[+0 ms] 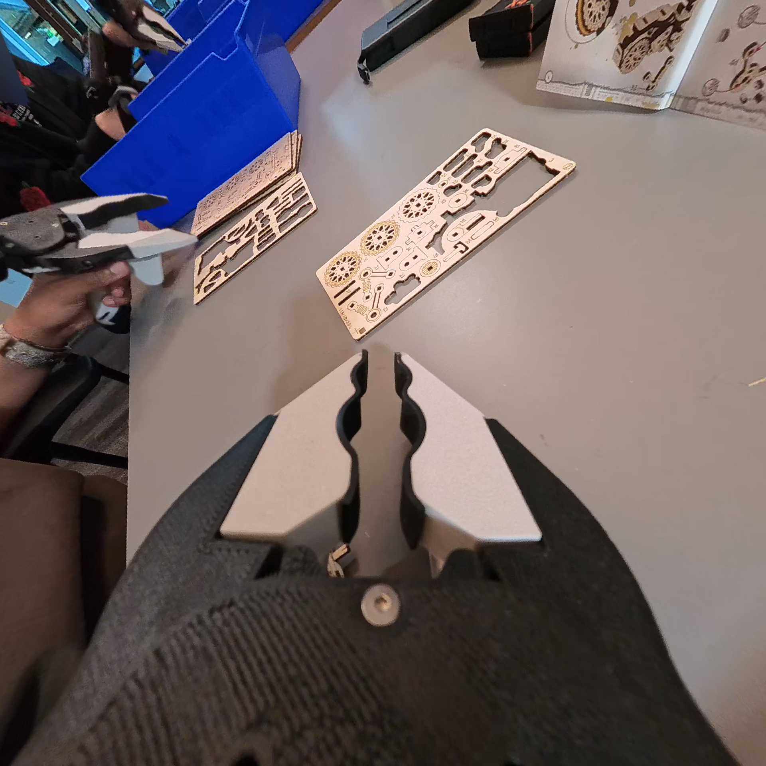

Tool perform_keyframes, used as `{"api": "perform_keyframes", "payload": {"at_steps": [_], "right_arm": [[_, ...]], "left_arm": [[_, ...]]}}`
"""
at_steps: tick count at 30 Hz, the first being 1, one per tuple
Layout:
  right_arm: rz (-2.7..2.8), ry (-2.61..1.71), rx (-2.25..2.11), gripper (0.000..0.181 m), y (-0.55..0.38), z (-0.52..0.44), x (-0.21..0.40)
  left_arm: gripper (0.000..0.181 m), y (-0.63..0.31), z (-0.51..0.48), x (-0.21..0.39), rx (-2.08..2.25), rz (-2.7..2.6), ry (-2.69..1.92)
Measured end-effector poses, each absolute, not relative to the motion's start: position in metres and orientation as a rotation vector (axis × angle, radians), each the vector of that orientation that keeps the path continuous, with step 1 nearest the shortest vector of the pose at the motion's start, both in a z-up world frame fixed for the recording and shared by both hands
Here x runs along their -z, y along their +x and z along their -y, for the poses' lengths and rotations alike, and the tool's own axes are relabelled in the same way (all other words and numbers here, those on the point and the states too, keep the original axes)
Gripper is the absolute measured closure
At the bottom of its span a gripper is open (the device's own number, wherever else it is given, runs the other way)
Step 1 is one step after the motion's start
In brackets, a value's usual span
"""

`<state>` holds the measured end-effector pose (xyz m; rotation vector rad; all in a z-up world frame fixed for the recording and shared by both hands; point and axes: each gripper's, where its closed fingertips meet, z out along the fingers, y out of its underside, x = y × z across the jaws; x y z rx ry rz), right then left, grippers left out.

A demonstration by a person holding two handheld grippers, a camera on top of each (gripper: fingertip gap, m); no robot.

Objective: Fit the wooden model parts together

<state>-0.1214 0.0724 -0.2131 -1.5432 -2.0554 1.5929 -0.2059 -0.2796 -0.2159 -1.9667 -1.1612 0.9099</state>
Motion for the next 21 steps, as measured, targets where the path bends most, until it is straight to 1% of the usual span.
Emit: {"api": "perform_keyframes", "payload": {"at_steps": [3, 8, 12, 18, 21], "right_arm": [[2.058, -1.542, -1.593, 0.171, -0.121, -0.072, 0.213], [2.060, -1.540, -1.596, 0.171, -0.121, -0.072, 0.213], [2.061, -1.538, -1.600, 0.171, -0.121, -0.071, 0.213], [2.071, -1.531, -1.606, 0.171, -0.119, -0.068, 0.213], [2.063, -1.535, -1.614, 0.171, -0.120, -0.069, 0.212]], "left_arm": [[0.102, -0.214, 0.301, 0.221, -1.098, 1.179, -2.033], [0.109, -0.215, 0.294, 0.230, -1.140, 1.086, -2.140], [0.128, -0.217, 0.297, 0.231, -1.221, 1.036, -2.186], [0.138, -0.219, 0.296, 0.233, -1.239, 0.997, -2.213], [0.152, -0.217, 0.293, 0.235, -1.250, 0.957, -2.247]]}}
